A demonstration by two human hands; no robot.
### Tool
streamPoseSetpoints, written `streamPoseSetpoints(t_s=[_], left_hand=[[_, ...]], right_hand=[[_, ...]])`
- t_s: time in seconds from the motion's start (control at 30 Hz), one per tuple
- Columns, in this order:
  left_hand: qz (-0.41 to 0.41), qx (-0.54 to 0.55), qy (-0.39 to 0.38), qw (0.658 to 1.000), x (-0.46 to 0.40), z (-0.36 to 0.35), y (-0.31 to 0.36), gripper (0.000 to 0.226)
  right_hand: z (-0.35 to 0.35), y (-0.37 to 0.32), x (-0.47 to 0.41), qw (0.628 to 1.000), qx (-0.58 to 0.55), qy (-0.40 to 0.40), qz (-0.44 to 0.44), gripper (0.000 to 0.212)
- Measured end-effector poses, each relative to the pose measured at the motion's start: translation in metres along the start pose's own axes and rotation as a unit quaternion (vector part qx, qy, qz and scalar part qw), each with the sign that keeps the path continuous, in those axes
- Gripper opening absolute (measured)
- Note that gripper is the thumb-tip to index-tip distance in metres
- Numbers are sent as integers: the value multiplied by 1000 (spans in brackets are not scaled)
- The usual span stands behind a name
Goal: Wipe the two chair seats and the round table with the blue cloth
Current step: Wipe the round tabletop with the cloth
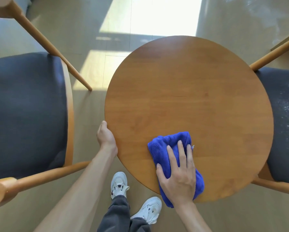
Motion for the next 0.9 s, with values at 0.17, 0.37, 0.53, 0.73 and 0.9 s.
streamPoseSetpoints(t_s=[0.17,0.37,0.53,0.73,0.9], left_hand=[[-11,6,22,1000,-6,0,-6,23],[-39,12,55,998,-6,0,-5,18],[-45,4,61,997,-5,-1,-4,19],[-58,39,70,995,-6,-1,-4,36],[-46,54,86,994,-5,2,-3,38]], right_hand=[[-26,-41,-28,998,-26,-24,58,52],[-54,-69,-76,997,-31,-22,67,51],[-80,-95,-122,998,-42,-24,50,52],[-103,-120,-155,998,-51,-38,27,55],[-96,-119,-131,995,-81,-47,32,56]])
Point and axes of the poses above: each hand's wrist, its own x-axis away from the middle knuckle, its own z-axis out of the back of the hand, y = z × x, the point moved 6 cm from there along -x, towards the middle knuckle, and after that the axes turned 8 degrees about -x, right-handed, at the moved point
